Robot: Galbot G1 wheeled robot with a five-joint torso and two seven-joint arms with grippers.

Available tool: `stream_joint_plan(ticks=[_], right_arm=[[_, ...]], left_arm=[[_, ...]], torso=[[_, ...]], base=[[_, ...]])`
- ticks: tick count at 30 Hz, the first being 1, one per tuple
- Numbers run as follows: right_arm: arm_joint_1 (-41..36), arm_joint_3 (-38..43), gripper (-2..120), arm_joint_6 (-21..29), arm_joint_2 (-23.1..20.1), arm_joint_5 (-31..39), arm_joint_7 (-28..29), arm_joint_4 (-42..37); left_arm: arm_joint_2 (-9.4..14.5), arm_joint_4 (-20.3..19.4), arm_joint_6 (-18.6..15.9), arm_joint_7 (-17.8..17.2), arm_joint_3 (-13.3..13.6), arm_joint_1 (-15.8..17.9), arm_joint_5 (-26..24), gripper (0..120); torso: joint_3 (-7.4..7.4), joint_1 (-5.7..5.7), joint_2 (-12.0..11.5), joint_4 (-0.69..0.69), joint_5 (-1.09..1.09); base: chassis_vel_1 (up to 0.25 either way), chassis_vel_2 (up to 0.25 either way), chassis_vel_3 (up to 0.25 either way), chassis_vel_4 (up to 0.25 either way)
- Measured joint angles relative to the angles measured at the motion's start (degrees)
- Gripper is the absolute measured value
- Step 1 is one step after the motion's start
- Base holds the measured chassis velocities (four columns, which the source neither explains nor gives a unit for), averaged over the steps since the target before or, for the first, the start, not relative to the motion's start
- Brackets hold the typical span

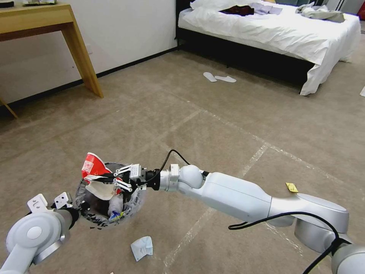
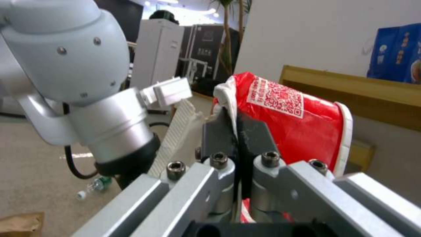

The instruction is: Pick up the trash bin and place the garbage on the floor into it.

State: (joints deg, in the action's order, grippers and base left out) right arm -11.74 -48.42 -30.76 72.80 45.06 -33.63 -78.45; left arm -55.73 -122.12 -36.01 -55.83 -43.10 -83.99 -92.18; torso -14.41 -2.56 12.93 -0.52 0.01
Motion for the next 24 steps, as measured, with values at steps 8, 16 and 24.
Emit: stream_joint_plan(ticks=[8, 16, 24], right_arm=[[-0.6, -0.8, 14, -1.5, 1.2, -1.9, 0.4, 2.7], [-1.1, -0.9, 41, -2.2, 1.4, -2.9, 1.1, 3.9], [-1.3, -0.9, 76, -2.7, 1.3, -4.0, 1.4, 4.2]], left_arm=[[0.1, 0.2, 0.0, 0.0, -0.1, 0.1, -0.1, 0], [0.4, 0.5, 0.0, -0.1, -0.1, 0.2, -0.3, 0], [0.8, 0.6, 0.0, -0.2, 0.0, 0.5, -0.6, 0]], torso=[[0.0, 0.0, 0.0, 0.0, 0.0], [0.0, 0.0, 0.0, 0.0, 0.0], [0.0, 0.0, 0.0, 0.01, 0.0]], base=[[0.0, 0.0, 0.0, 0.0], [0.0, 0.0, 0.0, 0.0], [0.0, 0.0, 0.0, 0.0]])
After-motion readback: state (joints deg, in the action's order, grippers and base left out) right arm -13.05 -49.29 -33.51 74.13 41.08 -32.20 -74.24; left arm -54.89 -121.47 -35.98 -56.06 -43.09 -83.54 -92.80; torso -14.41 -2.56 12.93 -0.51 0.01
